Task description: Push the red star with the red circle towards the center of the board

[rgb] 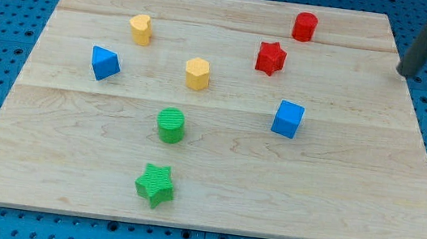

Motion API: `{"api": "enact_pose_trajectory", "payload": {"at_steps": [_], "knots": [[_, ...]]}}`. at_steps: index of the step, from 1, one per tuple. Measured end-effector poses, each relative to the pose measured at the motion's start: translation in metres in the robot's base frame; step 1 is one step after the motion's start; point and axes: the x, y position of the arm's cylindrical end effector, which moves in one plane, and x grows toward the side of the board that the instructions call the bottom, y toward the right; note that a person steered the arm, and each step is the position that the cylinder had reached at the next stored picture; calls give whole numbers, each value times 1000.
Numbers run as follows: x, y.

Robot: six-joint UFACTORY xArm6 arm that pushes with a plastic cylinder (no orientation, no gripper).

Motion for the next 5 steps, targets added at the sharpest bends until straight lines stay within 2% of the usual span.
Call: {"api": "enact_pose_trajectory", "payload": {"at_steps": [1,2,3,4,5], "knots": [[-63,-18],[-97,-71],[-105,-165],[-55,-169],[-58,-164]]}}
